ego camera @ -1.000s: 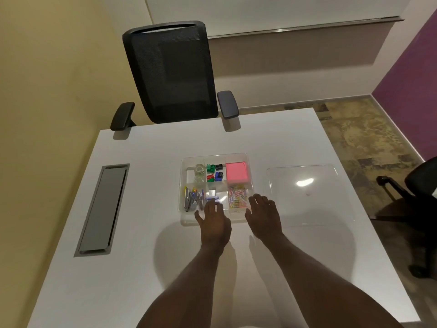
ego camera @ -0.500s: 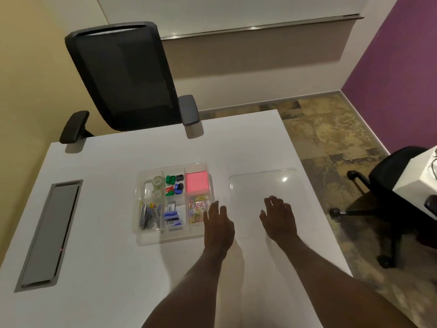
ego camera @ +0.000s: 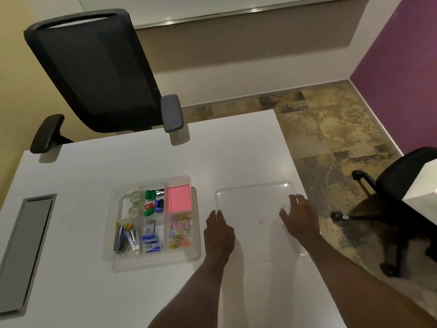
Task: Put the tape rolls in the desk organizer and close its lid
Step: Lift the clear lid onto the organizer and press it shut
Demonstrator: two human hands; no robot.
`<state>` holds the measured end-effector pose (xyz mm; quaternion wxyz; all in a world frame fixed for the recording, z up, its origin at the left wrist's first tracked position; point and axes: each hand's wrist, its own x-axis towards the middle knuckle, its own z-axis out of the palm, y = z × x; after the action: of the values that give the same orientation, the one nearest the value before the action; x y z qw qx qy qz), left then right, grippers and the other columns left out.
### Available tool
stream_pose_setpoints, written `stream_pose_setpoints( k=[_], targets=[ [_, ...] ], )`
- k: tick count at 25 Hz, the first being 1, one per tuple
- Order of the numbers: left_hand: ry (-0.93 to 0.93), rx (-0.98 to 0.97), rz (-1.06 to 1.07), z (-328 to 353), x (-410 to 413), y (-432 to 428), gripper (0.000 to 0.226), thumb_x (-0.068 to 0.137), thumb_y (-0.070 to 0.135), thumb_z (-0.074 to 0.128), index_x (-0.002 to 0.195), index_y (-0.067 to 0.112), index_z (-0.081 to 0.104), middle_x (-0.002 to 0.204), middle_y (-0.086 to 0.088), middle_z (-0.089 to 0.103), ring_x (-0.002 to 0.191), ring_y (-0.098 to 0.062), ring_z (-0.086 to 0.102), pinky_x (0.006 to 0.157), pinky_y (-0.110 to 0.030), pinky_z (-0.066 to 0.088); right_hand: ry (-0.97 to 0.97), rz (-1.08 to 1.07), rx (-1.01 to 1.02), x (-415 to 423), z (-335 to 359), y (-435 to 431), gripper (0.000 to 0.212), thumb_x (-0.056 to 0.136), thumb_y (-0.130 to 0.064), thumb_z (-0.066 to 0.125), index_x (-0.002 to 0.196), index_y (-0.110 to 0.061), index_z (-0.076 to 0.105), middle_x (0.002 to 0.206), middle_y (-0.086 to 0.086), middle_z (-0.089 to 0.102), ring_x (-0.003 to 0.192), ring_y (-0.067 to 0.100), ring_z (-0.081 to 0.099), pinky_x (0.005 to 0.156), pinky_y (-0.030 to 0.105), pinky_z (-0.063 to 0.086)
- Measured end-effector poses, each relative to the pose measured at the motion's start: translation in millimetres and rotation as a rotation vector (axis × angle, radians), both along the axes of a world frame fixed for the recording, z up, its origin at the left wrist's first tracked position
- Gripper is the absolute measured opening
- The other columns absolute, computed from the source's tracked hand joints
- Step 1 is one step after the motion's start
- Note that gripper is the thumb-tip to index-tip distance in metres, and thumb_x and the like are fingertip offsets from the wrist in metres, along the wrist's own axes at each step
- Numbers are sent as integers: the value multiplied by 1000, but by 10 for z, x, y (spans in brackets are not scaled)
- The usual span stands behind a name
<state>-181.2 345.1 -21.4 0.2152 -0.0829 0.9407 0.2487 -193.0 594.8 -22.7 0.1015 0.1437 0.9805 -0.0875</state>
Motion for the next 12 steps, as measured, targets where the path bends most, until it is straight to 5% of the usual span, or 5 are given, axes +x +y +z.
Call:
stream_pose_setpoints(
  k=[7, 12],
  targets=[
    [-107, -15, 216, -154, -58, 119, 54, 97, 16, 50, 148, 3, 38, 145, -12, 42, 135, -30, 43, 101, -42, 49, -90, -229, -140, -75, -174, -1, 51, 94, -36, 61, 132, -5, 46, 136, 20, 47, 126, 38, 46, 102, 48, 45],
    [-112, 83, 364, -138, -95, 173, 49, 98, 18, 53, 143, 0, 45, 141, -18, 44, 133, -34, 43, 108, -45, 48, -2, -367, -252, -60, -148, -109, 49, 90, -25, 66, 131, -6, 47, 133, 21, 48, 126, 40, 43, 100, 51, 44]
  ],
)
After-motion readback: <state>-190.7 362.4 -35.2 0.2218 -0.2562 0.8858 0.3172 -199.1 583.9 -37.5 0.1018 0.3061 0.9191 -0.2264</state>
